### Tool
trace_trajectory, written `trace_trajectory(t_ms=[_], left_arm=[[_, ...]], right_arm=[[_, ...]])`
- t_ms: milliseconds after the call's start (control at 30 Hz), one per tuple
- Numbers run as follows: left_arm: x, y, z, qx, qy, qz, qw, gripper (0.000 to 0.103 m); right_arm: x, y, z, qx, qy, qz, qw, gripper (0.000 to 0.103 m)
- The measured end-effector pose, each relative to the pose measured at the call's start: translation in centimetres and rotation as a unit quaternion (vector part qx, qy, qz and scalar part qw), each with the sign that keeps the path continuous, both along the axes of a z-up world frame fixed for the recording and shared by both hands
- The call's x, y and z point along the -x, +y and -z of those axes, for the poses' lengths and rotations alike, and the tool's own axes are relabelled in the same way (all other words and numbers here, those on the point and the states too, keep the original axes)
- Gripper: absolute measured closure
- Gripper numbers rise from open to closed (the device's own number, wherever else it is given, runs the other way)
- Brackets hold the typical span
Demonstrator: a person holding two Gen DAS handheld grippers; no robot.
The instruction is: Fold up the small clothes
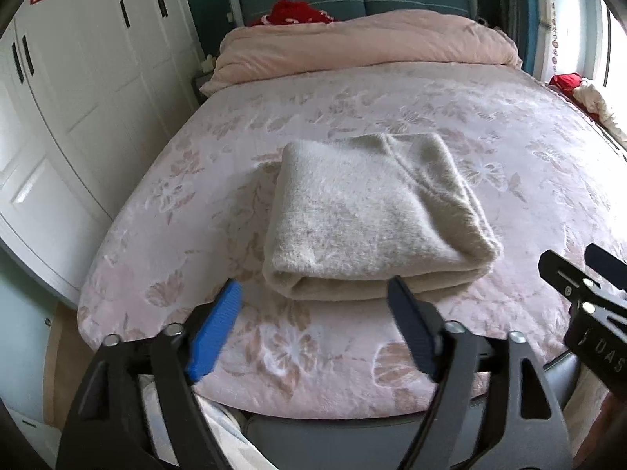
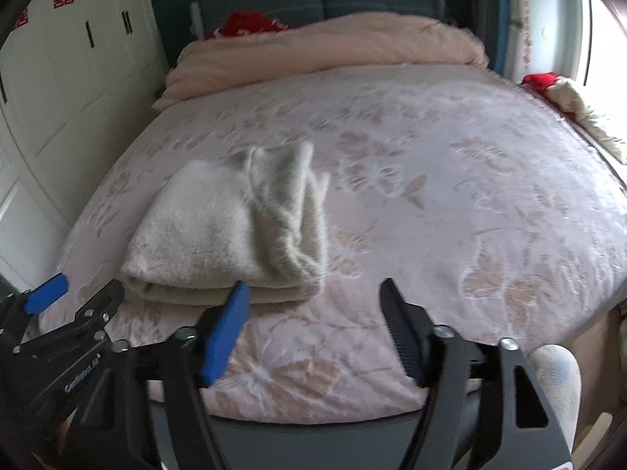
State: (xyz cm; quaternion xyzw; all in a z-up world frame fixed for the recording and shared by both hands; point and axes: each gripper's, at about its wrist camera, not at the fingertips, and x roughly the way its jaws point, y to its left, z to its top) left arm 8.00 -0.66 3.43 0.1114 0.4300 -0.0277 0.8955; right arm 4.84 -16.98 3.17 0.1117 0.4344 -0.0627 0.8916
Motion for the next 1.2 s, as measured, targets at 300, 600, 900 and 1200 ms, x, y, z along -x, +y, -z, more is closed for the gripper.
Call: trace_trajectory(t_ms=[300, 600, 900, 1200], left_arm=[[2.3, -0.8, -0.2, 0.031, -0.016, -0.01, 0.9993, 0.014], [2.9, -0.6, 0.0, 0.045, -0.015, -0.031, 0.9984, 0.013], [2.8, -0.4, 0.3, 0.043, -0.016, -0.036, 0.9983, 0.013], [3.1, -0.5, 0.7, 0.038, -0.015, -0.048, 0.998, 0.014]], right_arm=[[2.4, -0.4, 0.0, 0.024, -0.02, 0.017, 0.999, 0.017], [2.8, 1.0, 0.4, 0.032, -0.021, -0.001, 0.999, 0.017], [2.6, 1.2, 0.7, 0.015, -0.01, 0.008, 1.0, 0.017], [2.5, 1.7, 1.0, 0.018, 0.0, 0.007, 1.0, 0.017]])
